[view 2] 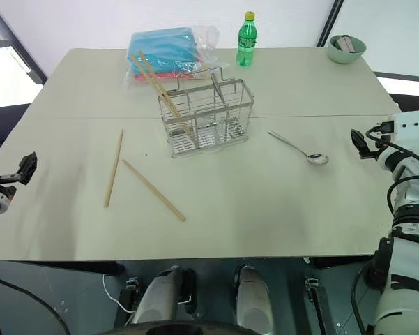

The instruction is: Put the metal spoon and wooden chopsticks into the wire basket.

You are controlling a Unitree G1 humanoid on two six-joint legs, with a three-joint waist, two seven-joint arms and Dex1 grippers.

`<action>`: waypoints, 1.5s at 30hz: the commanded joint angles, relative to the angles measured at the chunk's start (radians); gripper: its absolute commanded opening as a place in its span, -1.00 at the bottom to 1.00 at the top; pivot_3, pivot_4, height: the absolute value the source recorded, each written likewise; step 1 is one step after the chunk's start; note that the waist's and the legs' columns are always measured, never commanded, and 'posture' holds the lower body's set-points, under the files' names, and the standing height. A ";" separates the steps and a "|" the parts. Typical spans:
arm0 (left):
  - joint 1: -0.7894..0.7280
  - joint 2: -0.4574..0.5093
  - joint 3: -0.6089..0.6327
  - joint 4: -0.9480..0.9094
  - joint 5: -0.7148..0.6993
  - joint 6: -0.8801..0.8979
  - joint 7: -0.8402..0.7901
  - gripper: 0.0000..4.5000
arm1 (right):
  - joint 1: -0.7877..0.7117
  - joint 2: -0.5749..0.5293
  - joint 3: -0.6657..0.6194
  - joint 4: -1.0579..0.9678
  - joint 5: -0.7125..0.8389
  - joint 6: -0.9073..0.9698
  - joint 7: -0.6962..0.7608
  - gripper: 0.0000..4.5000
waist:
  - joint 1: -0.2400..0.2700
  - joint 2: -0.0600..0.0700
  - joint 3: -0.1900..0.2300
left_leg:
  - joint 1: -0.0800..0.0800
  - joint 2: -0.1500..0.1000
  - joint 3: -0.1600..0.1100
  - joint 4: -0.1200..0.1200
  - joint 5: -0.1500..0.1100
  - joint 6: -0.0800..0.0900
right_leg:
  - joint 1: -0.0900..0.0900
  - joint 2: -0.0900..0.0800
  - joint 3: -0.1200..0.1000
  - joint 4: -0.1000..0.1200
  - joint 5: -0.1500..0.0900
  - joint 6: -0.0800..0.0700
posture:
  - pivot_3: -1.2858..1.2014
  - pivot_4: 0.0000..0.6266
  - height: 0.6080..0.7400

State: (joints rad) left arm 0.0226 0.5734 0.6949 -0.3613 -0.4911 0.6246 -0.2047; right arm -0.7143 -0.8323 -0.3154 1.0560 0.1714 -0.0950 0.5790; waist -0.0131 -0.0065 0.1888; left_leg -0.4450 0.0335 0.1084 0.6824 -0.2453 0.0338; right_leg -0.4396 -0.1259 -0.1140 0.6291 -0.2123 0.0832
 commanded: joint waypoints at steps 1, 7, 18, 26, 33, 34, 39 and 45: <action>-0.014 0.023 0.029 -0.024 0.000 -0.009 0.003 0.99 | -0.001 -0.013 -0.019 -0.021 0.013 -0.017 -0.002 0.99 | 0.000 0.000 0.000 | 0.000 0.000 0.000 0.000 0.000 0.000 | 0.000 0.000 0.000 0.000 0.000 0.001 | 0.03 -0.52 0.50; -0.024 0.023 0.026 -0.027 -0.007 0.004 0.007 0.99 | 0.003 -0.014 -0.021 -0.027 0.015 -0.015 0.000 0.99 | 0.000 0.000 0.000 | 0.000 0.000 0.000 0.000 0.000 0.000 | 0.000 0.000 0.000 0.000 0.000 0.001 | 0.03 -0.52 0.50; -0.048 0.036 0.027 -0.009 0.000 0.013 0.005 0.99 | -0.006 -0.018 -0.019 -0.039 0.014 -0.012 -0.001 0.99 | 0.000 0.000 0.000 | 0.000 0.000 0.000 0.000 0.001 -0.001 | 0.000 0.000 0.000 0.000 0.000 0.001 | 0.03 -0.52 0.50; -0.171 0.077 0.048 -0.059 -0.184 0.119 -0.042 0.99 | -0.086 -0.050 0.014 -0.013 -0.010 0.000 0.055 0.99 | -0.001 0.000 0.000 | 0.000 0.000 0.000 0.000 0.001 -0.002 | 0.001 0.000 0.000 0.000 0.001 0.002 | 0.03 -0.52 0.50; -0.343 0.222 -0.069 -0.150 -0.502 0.301 -0.182 0.99 | -0.241 -0.074 0.098 -0.011 -0.025 0.082 0.295 0.99 | -0.001 0.000 0.001 | 0.001 0.000 0.000 0.000 0.003 -0.004 | 0.002 0.000 0.000 0.000 0.001 0.002 | 0.03 -0.52 0.50; -0.369 0.243 -0.109 -0.166 -0.532 0.315 -0.209 0.99 | -0.257 -0.070 0.118 -0.017 -0.033 0.083 0.339 0.99 | -0.001 0.000 0.001 | 0.002 0.000 -0.001 0.000 0.003 -0.004 | 0.002 0.001 0.000 0.001 0.001 0.002 | 0.03 -0.52 0.50; -0.457 0.289 -0.342 -0.231 -0.571 0.324 -0.355 0.99 | -0.297 -0.048 0.238 -0.050 -0.075 0.164 0.569 0.99 | -0.001 0.000 0.001 | 0.001 0.000 0.000 0.000 0.003 -0.005 | 0.002 0.001 0.000 0.001 0.001 0.002 | 0.03 -0.52 0.50; -0.596 0.216 -0.584 -0.135 -0.493 0.298 -0.455 0.99 | -0.319 0.000 0.339 -0.012 -0.149 0.147 0.654 0.99 | 0.000 0.000 0.001 | 0.002 -0.001 0.000 0.000 0.005 -0.007 | 0.002 0.002 0.000 0.001 0.001 0.002 | 0.03 -0.52 0.50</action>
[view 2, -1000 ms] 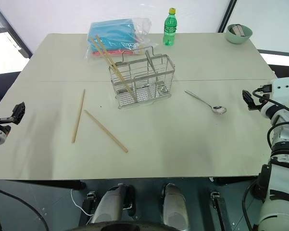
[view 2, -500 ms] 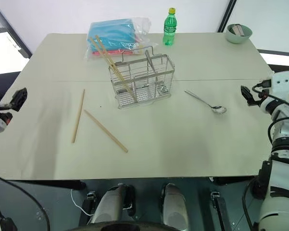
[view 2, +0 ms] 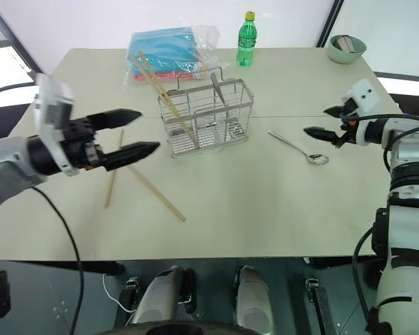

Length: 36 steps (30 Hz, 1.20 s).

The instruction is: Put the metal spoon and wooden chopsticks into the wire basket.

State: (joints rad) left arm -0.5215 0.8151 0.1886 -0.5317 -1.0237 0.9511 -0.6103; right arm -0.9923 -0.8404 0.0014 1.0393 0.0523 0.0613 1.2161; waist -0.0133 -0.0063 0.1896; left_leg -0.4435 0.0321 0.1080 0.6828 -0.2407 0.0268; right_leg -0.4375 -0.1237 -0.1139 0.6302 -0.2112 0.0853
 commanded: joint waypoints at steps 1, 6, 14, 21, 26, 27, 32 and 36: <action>-0.070 -0.041 -0.113 0.053 0.058 -0.033 -0.067 0.99 | -0.049 0.017 0.035 0.020 -0.041 -0.001 0.024 0.99 | 0.001 0.000 0.000 | 0.000 0.000 0.000 0.000 0.000 0.000 | 0.000 0.000 0.000 0.000 0.000 0.000 | 0.03 -0.52 0.50; -0.139 -0.098 -0.235 0.121 0.149 -0.077 -0.154 0.99 | -0.074 0.052 0.086 0.099 -0.107 -0.009 0.003 0.99 | 0.002 0.000 0.000 | 0.000 0.000 0.000 0.000 0.001 -0.001 | 0.000 0.001 0.000 0.000 0.000 0.000 | 0.03 -0.52 0.50; -0.176 -0.148 -0.259 0.141 0.207 -0.092 -0.199 0.99 | -0.107 0.083 0.107 0.207 -0.175 0.017 -0.076 0.99 | -0.001 0.000 0.000 | 0.000 0.000 0.000 0.000 0.001 -0.002 | 0.000 0.001 0.000 0.000 0.000 0.000 | 0.03 -0.52 0.50; -0.177 -0.157 -0.247 0.117 0.212 -0.075 -0.204 1.00 | -0.098 0.110 0.099 0.244 -0.198 0.048 -0.147 0.47 | -0.001 0.000 0.000 | 0.000 0.000 0.000 0.000 0.002 -0.002 | 0.000 0.001 0.000 0.001 0.000 0.000 | 0.03 -0.52 0.50; -0.184 -0.152 -0.236 0.111 0.209 -0.064 -0.204 1.00 | -0.094 0.118 0.078 0.251 -0.185 0.054 -0.168 -0.67 | 0.001 0.000 0.000 | 0.001 0.000 -0.001 0.001 0.002 -0.002 | 0.002 0.001 0.000 0.000 0.000 0.000 | 0.03 -0.52 0.50; -0.185 -0.152 -0.235 0.110 0.210 -0.064 -0.204 1.00 | -0.092 0.119 0.076 0.250 -0.186 0.053 -0.166 -0.86 | 0.001 0.000 0.000 | 0.001 0.000 -0.001 0.001 0.002 -0.002 | 0.002 0.001 0.000 0.000 0.000 0.000 | 0.03 -0.52 0.50; -0.196 -0.154 -0.230 0.113 0.213 -0.064 -0.200 1.00 | -0.076 0.116 0.065 0.244 -0.180 0.046 -0.167 -0.97 | 0.001 0.000 0.000 | 0.001 0.000 -0.001 0.001 0.002 -0.002 | 0.002 0.001 0.000 0.001 0.000 0.000 | 0.03 -0.52 0.50; -0.198 -0.146 -0.213 0.118 0.222 -0.074 -0.195 1.00 | -0.070 0.090 0.020 0.233 -0.151 0.036 -0.204 -0.97 | 0.001 0.000 0.000 | 0.001 0.000 -0.001 0.001 0.002 -0.002 | 0.002 0.001 0.000 0.001 0.000 0.000 | 0.03 -0.52 0.50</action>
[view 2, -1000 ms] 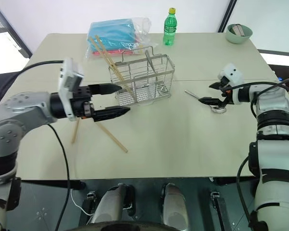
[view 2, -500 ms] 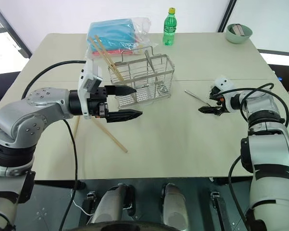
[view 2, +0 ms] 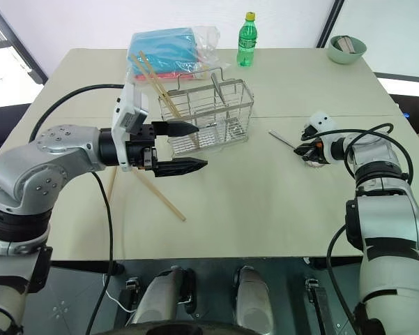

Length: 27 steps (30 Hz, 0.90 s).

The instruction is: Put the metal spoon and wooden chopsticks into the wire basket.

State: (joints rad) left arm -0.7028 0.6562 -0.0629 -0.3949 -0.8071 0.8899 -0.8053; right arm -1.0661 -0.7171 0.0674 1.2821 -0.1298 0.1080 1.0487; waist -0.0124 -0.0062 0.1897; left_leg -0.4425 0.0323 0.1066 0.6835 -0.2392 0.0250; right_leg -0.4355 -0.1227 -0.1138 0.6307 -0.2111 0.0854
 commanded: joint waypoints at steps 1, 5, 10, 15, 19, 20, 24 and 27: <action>-0.016 0.016 0.050 -0.018 0.004 -0.012 0.006 1.00 | 0.005 -0.047 -0.069 -0.015 0.045 -0.024 -0.062 -0.97 | 0.000 0.000 0.000 | 0.000 0.000 0.000 0.000 0.000 0.000 | 0.000 0.000 0.000 0.000 0.000 0.000 | 0.03 -0.52 0.50; -0.008 0.025 0.094 -0.022 -0.010 -0.008 0.023 1.00 | -0.004 -0.080 -0.146 -0.030 0.097 -0.029 -0.141 -0.97 | 0.000 0.000 0.000 | 0.000 0.000 0.000 0.000 0.000 0.000 | -0.001 0.000 0.000 0.000 0.000 0.000 | 0.03 -0.52 0.50; -0.008 0.031 0.143 -0.005 -0.004 -0.017 0.049 1.00 | -0.074 -0.064 -0.315 -0.147 0.283 0.094 -0.140 -0.97 | -0.006 0.001 0.001 | 0.000 0.000 0.000 0.000 0.000 0.000 | 0.000 0.000 0.000 0.000 0.000 0.000 | 0.03 -0.52 0.50; -0.031 0.022 0.150 0.038 0.020 -0.037 0.062 1.00 | -0.088 0.083 -0.407 -0.602 0.540 0.430 -0.159 -0.97 | -0.009 0.002 0.001 | 0.000 0.002 0.000 -0.001 0.001 -0.001 | -0.002 0.003 0.001 0.002 0.000 0.000 | 0.03 -0.52 0.50; -0.050 0.006 0.142 0.051 0.030 -0.047 0.071 1.00 | -0.120 0.214 -0.448 -0.782 0.651 0.555 -0.300 -0.97 | 0.007 0.002 0.001 | -0.001 0.003 0.000 -0.001 0.001 -0.001 | -0.003 0.003 0.001 0.002 0.000 -0.001 | 0.03 -0.52 0.50; -0.053 0.003 0.141 0.052 0.031 -0.049 0.073 1.00 | -0.124 0.240 -0.447 -0.802 0.661 0.559 -0.324 -0.97 | 0.011 0.002 0.001 | -0.001 0.003 0.000 0.000 0.001 -0.001 | -0.002 0.002 0.001 0.002 0.000 0.000 | 0.03 -0.52 0.50; -0.060 -0.008 0.143 0.052 0.040 -0.056 0.084 1.00 | -0.122 0.330 -0.414 -0.838 0.683 0.548 -0.375 -0.97 | 0.025 0.002 0.001 | -0.002 0.002 0.000 0.000 0.000 -0.001 | -0.002 0.002 0.001 0.001 0.000 0.000 | 0.03 -0.52 0.50; -0.066 -0.014 0.151 0.052 0.041 -0.056 0.098 1.00 | -0.100 0.372 -0.383 -0.821 0.668 0.514 -0.380 -0.97 | 0.022 0.002 0.001 | -0.002 0.001 0.000 0.000 0.000 -0.001 | -0.003 0.002 0.001 0.001 0.000 0.000 | 0.03 -0.52 0.50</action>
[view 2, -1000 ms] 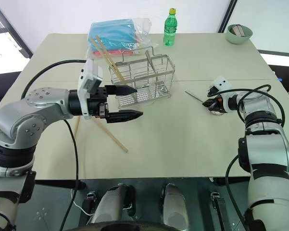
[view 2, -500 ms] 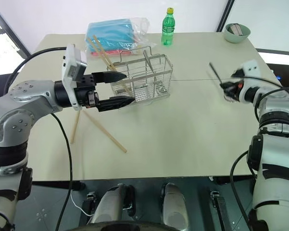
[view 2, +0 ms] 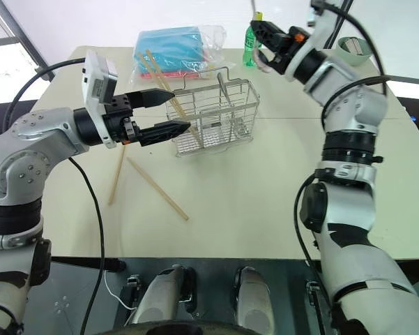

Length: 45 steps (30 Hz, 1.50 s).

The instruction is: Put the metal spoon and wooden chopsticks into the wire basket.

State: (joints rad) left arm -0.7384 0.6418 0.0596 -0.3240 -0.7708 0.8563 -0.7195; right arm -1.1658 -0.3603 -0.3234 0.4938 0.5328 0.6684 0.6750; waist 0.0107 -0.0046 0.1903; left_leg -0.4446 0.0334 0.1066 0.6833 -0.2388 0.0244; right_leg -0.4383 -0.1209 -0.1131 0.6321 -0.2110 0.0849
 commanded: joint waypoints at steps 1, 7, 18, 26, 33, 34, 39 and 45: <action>-0.034 -0.002 0.033 -0.019 0.002 -0.020 0.018 1.00 | 0.010 0.029 0.017 -0.017 -0.003 -0.062 -0.009 -0.97 | -0.001 0.000 0.000 | 0.000 -0.001 0.000 0.000 0.000 0.000 | 0.000 0.000 0.000 0.000 0.000 0.000 | 0.03 -0.52 0.50; -0.030 0.004 0.048 -0.039 -0.012 -0.010 0.036 1.00 | 0.068 0.103 0.059 0.062 -0.049 -0.189 -0.025 -0.97 | -0.010 0.000 0.000 | 0.000 0.000 0.000 0.000 0.000 0.000 | 0.000 0.000 0.000 0.001 0.000 0.000 | 0.03 -0.52 0.50; -0.018 0.004 0.072 -0.057 -0.038 0.006 0.065 1.00 | 0.120 0.132 0.062 0.196 -0.111 -0.445 -0.027 -0.53 | -0.025 0.000 0.000 | 0.001 0.000 0.000 -0.001 0.000 0.000 | 0.000 0.001 0.000 0.001 0.000 0.000 | 0.03 -0.52 0.50; -0.030 0.004 0.069 -0.036 -0.031 -0.004 0.060 1.00 | 0.131 0.099 0.052 0.159 -0.104 -0.433 -0.019 0.98 | -0.025 0.000 0.000 | 0.001 0.000 0.000 -0.001 0.000 0.000 | 0.000 0.001 0.000 0.001 0.000 0.000 | 0.03 -0.52 0.50; -0.027 0.004 0.098 -0.023 -0.033 0.004 0.094 1.00 | 0.135 0.015 0.052 0.085 -0.108 -0.391 -0.010 0.98 | -0.023 0.000 0.000 | 0.000 0.000 0.000 -0.001 0.000 0.000 | -0.001 0.001 0.000 0.000 0.000 0.000 | 0.03 -0.52 0.50; -0.022 0.006 0.117 -0.024 -0.030 0.012 0.124 1.00 | 0.132 -0.018 0.049 0.063 -0.097 -0.365 0.012 0.98 | -0.023 0.000 0.000 | 0.000 0.000 0.000 -0.001 0.000 0.000 | -0.001 0.001 0.000 0.000 0.000 0.000 | 0.03 -0.52 0.50; 0.001 0.022 0.233 -0.024 -0.011 0.128 0.344 1.00 | 0.124 -0.208 0.046 -0.054 -0.018 -0.193 0.194 0.98 | -0.023 0.000 0.000 | 0.000 0.001 -0.001 -0.001 0.000 0.000 | -0.001 0.001 0.000 0.000 0.000 0.000 | 0.03 -0.52 0.50; 0.003 0.063 0.347 0.029 0.037 0.414 0.592 1.00 | 0.239 -0.457 0.088 -0.317 0.136 0.064 0.490 0.98 | -0.022 -0.001 0.000 | 0.000 0.002 -0.001 -0.002 -0.004 0.006 | -0.001 0.001 0.000 0.000 0.000 0.000 | 0.03 -0.52 0.50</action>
State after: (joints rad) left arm -0.7153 0.6926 0.3677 -0.2871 -0.7493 1.2083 -0.1792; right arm -0.9450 -0.7976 -0.2525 0.2590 0.6154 0.6843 1.0936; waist -0.0113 -0.0053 0.1904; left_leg -0.4439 0.0349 0.1055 0.6816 -0.2427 0.0311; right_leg -0.4388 -0.1203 -0.1131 0.6319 -0.2113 0.0849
